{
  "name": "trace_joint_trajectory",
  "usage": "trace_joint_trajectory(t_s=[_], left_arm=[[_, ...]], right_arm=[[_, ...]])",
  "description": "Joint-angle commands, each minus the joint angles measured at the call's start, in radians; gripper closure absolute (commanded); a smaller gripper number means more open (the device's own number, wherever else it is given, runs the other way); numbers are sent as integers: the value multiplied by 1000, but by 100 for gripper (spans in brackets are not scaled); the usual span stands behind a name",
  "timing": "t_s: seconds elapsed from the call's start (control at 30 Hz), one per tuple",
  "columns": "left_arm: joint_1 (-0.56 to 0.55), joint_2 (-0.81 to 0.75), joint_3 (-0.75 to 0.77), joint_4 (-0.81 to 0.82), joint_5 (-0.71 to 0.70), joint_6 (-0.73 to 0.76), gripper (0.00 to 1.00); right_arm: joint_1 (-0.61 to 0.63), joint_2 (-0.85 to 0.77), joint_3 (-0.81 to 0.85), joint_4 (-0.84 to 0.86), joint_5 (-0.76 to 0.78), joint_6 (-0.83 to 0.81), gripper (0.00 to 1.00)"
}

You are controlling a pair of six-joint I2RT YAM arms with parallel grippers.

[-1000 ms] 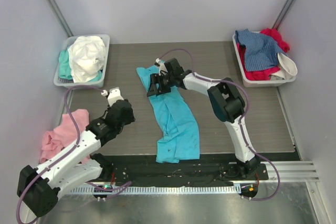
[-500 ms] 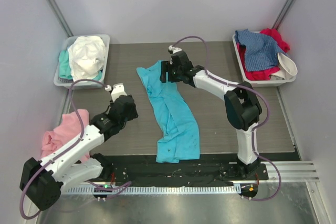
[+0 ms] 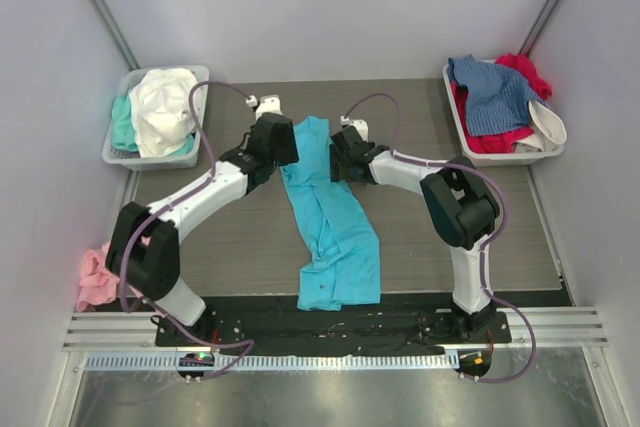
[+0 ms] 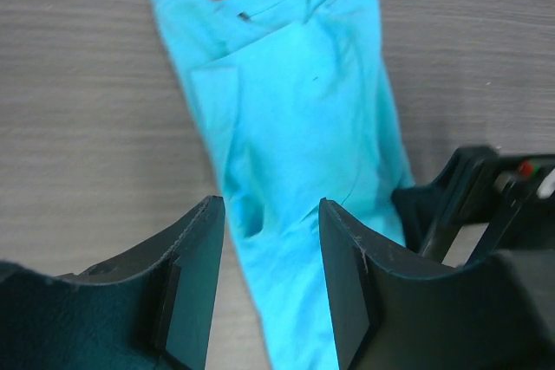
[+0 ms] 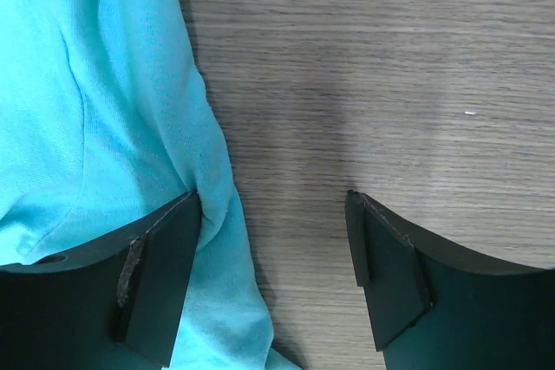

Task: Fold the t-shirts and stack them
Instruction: Fold the tshirt

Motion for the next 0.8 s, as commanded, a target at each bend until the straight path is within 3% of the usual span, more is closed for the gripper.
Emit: trace_joint_trajectory(t_s=[0.0,0.3,0.77], left_arm=[[10,124,112,98,105,37,48],[16,375,226,173,231,-1,48],[85,503,283,228,267,-4,50]], right_arm=[[0,19,-60,-10,58,5,24],[0,18,-88,-5,35,24,24],[0,19,-98,-5,30,22,24]])
